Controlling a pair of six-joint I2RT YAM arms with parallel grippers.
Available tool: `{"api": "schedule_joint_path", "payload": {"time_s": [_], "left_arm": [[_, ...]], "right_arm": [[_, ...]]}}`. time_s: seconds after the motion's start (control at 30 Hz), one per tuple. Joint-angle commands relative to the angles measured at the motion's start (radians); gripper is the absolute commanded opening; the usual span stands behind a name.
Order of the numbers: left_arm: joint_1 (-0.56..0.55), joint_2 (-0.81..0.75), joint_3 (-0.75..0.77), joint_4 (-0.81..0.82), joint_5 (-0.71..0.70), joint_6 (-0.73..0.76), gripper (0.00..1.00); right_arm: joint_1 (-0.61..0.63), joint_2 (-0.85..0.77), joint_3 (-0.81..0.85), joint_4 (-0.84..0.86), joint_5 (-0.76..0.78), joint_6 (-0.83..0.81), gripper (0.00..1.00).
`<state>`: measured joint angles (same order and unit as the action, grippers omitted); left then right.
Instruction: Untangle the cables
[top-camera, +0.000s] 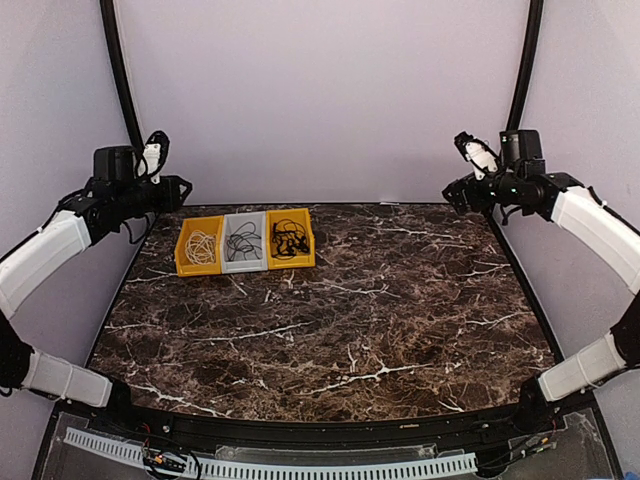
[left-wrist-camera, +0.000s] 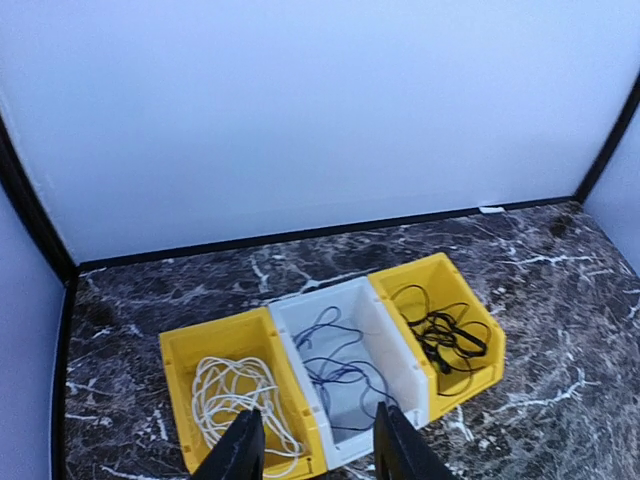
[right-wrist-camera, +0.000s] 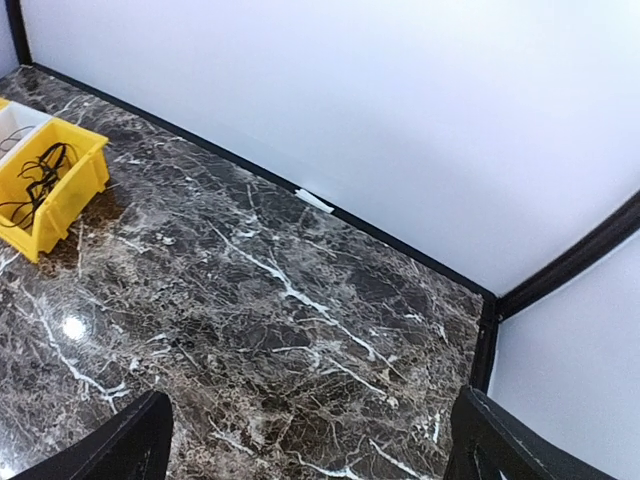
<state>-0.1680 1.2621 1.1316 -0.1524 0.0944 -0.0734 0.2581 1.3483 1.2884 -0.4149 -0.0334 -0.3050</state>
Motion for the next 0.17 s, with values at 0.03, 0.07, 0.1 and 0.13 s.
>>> {"api": "schedule_joint_path", "payload": {"time_s": [0.03,0.07,0.1,0.13], "left_arm": [[-0.070,-0.107,-0.075,0.047,0.112,0.042,0.42],[-0.073,-0.126,-0.102,0.061,0.136,0.040,0.44],[-0.076,-0.134,-0.119,0.071,0.147,0.039,0.45],[-0.077,-0.154,-0.152,0.099,0.163,0.036,0.48]], "right_arm": [[-0.002,-0.104,-0.076,0.098,0.097,0.079,0.99],[-0.002,-0.124,-0.086,0.099,0.086,0.078,0.99],[-0.002,-0.140,-0.093,0.100,0.071,0.080,0.99],[-0.002,-0.156,-0.104,0.100,0.062,0.084,0.99]]}}
